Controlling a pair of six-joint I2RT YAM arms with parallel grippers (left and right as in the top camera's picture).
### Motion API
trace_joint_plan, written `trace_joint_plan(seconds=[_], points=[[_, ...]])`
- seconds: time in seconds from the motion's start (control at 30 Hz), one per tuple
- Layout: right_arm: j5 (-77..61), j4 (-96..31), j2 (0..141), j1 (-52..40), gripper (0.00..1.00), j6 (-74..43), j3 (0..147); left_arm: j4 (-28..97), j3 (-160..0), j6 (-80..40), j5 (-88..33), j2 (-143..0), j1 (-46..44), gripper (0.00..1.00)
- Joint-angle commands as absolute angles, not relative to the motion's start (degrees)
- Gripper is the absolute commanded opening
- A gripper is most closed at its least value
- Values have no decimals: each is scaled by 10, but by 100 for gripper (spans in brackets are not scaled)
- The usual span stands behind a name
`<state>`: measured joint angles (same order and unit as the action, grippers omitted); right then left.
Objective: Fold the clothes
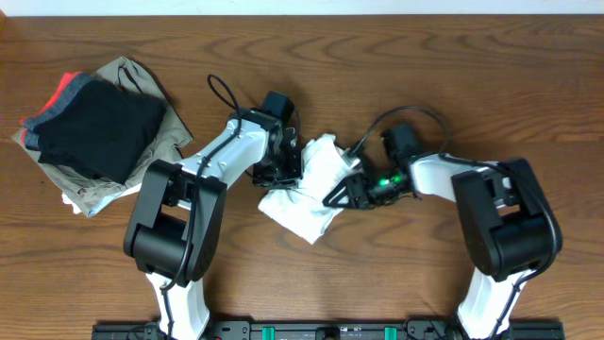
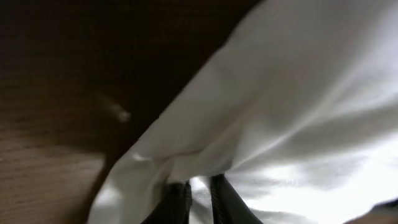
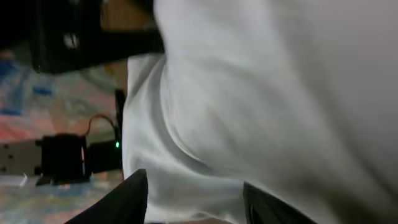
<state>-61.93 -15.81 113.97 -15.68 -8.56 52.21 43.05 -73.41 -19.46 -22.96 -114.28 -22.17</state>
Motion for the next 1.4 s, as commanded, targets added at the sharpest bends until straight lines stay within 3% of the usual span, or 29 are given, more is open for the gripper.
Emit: trace_joint_plan(seconds=[0.0, 0.5, 0.7, 0.87, 1.1, 1.37], points=[[-549, -144, 1151, -117, 50, -92, 517, 434, -722, -187, -216, -1196, -224, 16], [-566, -80, 1144, -89, 51, -80, 544, 513, -722, -236, -294, -1189, -227, 11], [-589, -131, 1063, -54, 52, -51, 555, 511, -722, -215, -274, -1123, -217, 11], [-544, -264, 950, -46, 51, 5, 555, 511, -722, -217, -246, -1044, -198, 12], [-533, -396, 897, -98, 50, 76, 554, 457, -722, -217, -235, -1013, -207, 12], [-529, -382, 933, -193, 50, 78, 533, 365, -722, -193, -235, -1027, -239, 17]])
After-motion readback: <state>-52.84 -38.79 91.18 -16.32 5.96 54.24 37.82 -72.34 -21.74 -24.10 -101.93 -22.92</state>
